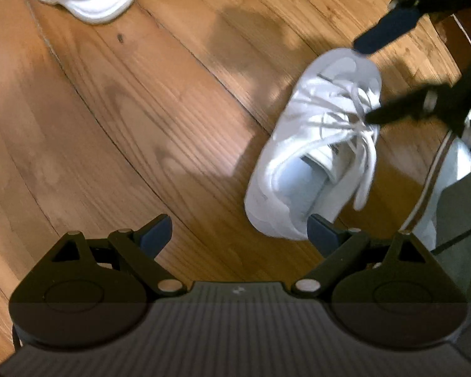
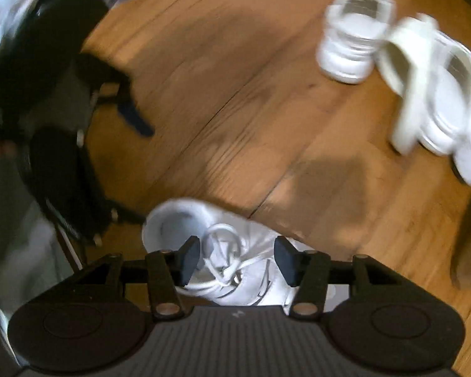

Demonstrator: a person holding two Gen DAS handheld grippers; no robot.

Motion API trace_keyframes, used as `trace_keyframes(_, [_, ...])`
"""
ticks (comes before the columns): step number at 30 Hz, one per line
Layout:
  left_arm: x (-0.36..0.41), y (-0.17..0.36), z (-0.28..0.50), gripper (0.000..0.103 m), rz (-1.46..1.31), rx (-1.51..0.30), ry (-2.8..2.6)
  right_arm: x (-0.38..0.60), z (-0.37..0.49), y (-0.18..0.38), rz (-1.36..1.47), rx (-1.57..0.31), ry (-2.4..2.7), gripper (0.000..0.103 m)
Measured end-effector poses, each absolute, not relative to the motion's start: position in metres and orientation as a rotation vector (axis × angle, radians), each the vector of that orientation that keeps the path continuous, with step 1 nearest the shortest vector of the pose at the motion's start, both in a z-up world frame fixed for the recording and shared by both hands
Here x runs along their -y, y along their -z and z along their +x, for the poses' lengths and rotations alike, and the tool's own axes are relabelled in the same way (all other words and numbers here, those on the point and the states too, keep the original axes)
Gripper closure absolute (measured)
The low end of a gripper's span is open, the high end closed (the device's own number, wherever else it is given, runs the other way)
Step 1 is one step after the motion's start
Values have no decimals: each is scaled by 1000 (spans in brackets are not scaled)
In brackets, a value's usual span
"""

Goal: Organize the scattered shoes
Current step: 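Lift and turn the sneaker with the right gripper, then set it down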

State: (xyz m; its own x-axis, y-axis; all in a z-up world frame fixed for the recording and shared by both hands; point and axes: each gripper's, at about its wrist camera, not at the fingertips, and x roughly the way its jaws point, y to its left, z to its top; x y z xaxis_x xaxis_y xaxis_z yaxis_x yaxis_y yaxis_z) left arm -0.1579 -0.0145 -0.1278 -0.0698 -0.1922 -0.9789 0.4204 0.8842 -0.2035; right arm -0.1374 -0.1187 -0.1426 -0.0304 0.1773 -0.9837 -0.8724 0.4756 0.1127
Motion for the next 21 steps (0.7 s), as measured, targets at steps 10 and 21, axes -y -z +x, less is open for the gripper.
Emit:
trace_keyframes(10, [22,122,-158,9,217,-1570,476,119,-137,206,-727,-1371,-857,38])
trace_keyframes(21, [28,124,-149,9,232,-1577,430,180,-72,175,-171,-1549,-500,71])
